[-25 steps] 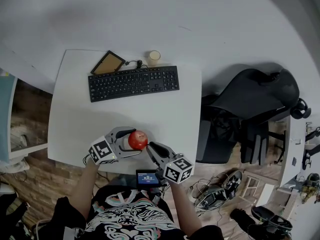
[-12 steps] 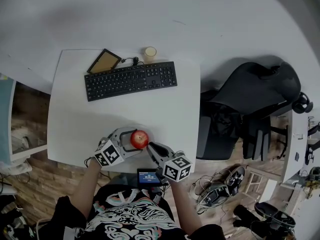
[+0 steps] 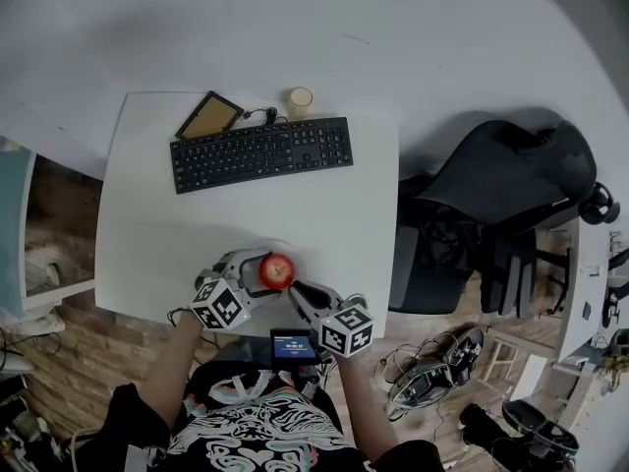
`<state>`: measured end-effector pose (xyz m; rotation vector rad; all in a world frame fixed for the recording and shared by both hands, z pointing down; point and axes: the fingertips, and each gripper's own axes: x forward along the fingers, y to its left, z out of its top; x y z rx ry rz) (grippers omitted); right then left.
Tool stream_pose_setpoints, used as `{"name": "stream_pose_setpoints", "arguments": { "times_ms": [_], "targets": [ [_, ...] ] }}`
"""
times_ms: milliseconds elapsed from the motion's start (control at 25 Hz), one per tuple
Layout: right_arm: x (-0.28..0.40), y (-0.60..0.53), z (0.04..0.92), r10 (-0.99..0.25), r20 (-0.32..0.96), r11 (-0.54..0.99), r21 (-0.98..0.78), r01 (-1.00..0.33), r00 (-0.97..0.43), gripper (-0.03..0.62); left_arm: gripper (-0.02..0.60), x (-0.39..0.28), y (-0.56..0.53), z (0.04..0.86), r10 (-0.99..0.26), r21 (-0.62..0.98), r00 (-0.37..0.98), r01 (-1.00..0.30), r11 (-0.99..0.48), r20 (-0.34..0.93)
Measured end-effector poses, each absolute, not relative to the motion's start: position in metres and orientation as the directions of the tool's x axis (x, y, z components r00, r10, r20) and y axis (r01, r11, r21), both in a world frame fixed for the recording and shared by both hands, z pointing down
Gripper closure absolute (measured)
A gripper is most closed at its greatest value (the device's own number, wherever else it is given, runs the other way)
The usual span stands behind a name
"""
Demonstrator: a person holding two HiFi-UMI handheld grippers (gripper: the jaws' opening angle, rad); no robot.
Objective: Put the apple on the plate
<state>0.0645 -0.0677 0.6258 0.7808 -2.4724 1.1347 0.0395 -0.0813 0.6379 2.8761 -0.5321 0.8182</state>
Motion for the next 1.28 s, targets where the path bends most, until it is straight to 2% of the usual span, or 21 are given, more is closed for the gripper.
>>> {"name": "stream_pose_setpoints", "arguments": {
  "times_ms": [560, 1000, 1160, 1240, 1280],
  "targets": [
    [0.072, -0.055, 0.623, -0.374, 0.497, 0.55, -0.561, -0.619, -0.783, 0.526, 0.222, 0.039, -0.077, 0.634, -0.348, 0.014, 0.781, -0.414, -0.91, 0.519],
    [0.081, -0.042, 0.603, -0.46, 0.478, 0.579, -0.478, -0.661, -0.748, 0.526, 0.222, 0.022, -0.07, 0.594, -0.466, 0.012, 0.788, -0.514, -0.858, 0.402],
    [0.084, -0.042, 0.586, -0.527, 0.457, 0.59, -0.41, -0.695, -0.717, 0.528, 0.224, 0.01, -0.067, 0.562, -0.546, 0.004, 0.779, -0.575, -0.818, 0.309],
    [0.084, -0.04, 0.574, -0.561, 0.447, 0.601, -0.36, -0.714, -0.697, 0.534, 0.258, 0.001, -0.062, 0.548, -0.582, 0.029, 0.767, -0.611, -0.791, 0.272],
    [0.083, -0.04, 0.567, -0.575, 0.442, 0.608, -0.333, -0.721, -0.689, 0.535, 0.366, -0.004, -0.059, 0.541, -0.595, 0.032, 0.758, -0.624, -0.781, 0.267]
  ]
}}
